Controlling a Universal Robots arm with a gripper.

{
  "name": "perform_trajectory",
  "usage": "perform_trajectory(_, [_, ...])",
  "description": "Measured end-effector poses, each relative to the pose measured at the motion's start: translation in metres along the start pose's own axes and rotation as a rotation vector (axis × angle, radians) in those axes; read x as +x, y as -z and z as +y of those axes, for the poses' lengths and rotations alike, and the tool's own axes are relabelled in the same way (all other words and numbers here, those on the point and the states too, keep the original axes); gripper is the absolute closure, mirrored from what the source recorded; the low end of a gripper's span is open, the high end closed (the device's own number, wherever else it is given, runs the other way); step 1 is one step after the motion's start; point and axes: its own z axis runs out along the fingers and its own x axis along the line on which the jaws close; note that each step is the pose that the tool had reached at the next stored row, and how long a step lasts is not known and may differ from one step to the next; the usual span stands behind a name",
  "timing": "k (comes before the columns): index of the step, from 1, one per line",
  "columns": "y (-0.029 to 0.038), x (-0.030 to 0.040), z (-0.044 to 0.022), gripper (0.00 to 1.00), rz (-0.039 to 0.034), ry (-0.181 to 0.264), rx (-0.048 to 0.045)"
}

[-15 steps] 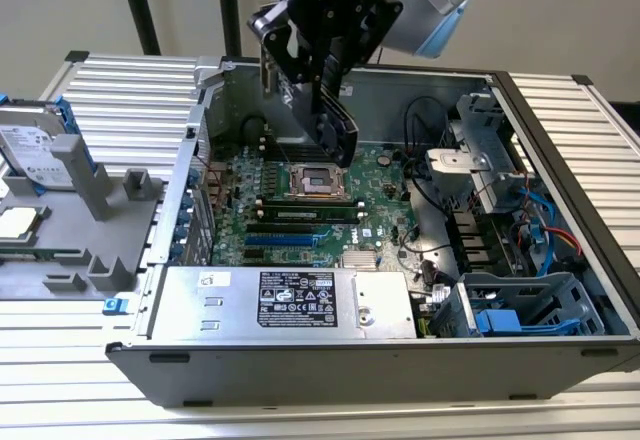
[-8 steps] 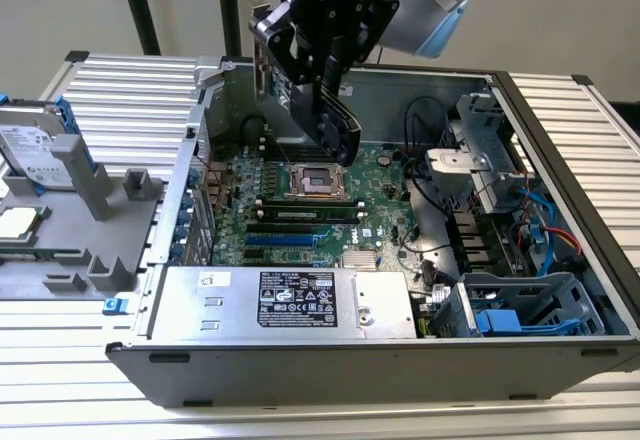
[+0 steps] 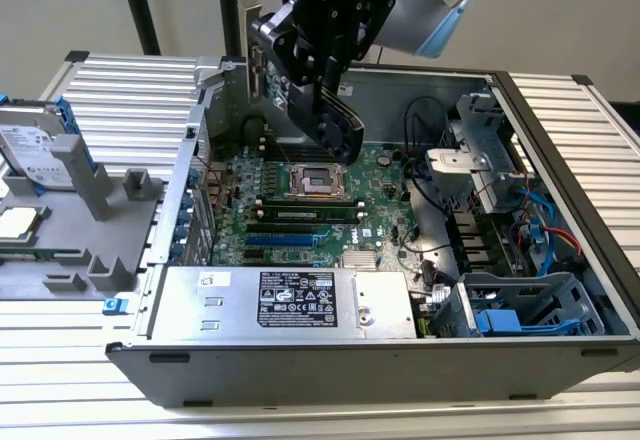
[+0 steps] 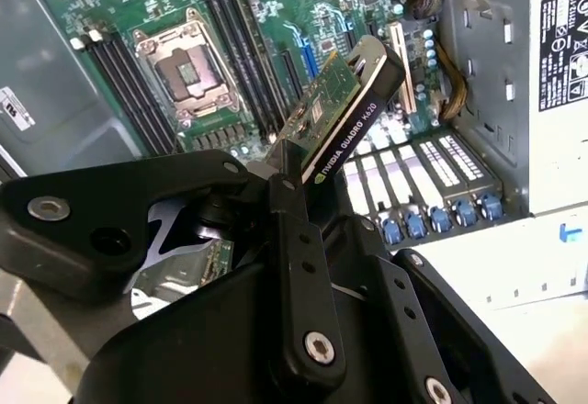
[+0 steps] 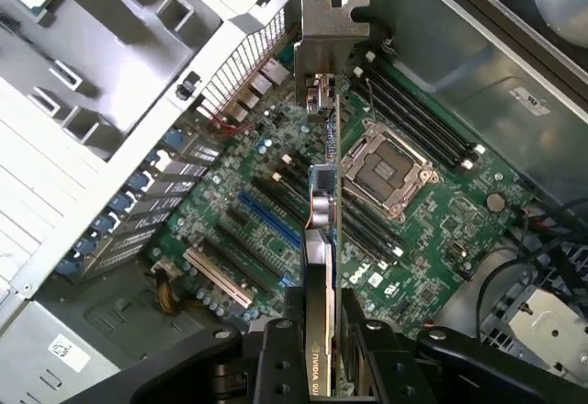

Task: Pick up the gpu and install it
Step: 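Insert the gpu into the slot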

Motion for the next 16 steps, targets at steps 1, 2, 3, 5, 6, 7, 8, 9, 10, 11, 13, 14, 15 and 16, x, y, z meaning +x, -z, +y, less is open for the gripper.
perform_trajectory(1, [0.0, 0.0, 0.0, 1.0, 0.0006, 0.011, -0.0002])
perform_trajectory(2, [0.0001, 0.0, 0.0, 1.0, 0.0012, 0.021, -0.0003])
perform_trajectory(3, [0.0001, 0.0, 0.0, 1.0, 0.0017, 0.031, -0.0004])
perform_trajectory(5, [0.0002, 0.0, 0.0, 1.0, 0.0029, 0.052, -0.0007])
perform_trajectory(6, [0.0002, 0.0, 0.0, 1.0, 0.0035, 0.062, -0.0008])
perform_trajectory(7, [0.0003, 0.0, 0.0, 1.0, 0.004, 0.072, -0.0009])
perform_trajectory(8, [0.0003, 0.0, 0.0, 1.0, 0.0047, 0.083, -0.001])
perform_trajectory(9, [0.0003, 0.0, 0.0, 1.0, 0.0052, 0.094, -0.0012])
perform_trajectory(10, [0.0004, 0.0, 0.0, 1.0, 0.006, 0.105, -0.0013])
perform_trajectory(11, [0.0004, 0.0, 0.0, 1.0, 0.0066, 0.116, -0.0015])
perform_trajectory(13, [0.0005, 0.0, 0.0, 1.0, 0.008, 0.141, -0.0018])
perform_trajectory(14, [0.0005, 0.0, 0.0, 1.0, 0.0086, 0.153, -0.0019])
perform_trajectory(15, [0.0005, 0.0, 0.0, 1.0, 0.0093, 0.164, -0.0021])
perform_trajectory(16, [0.0005, 0.0, 0.0, 1.0, 0.01, 0.177, -0.0023])
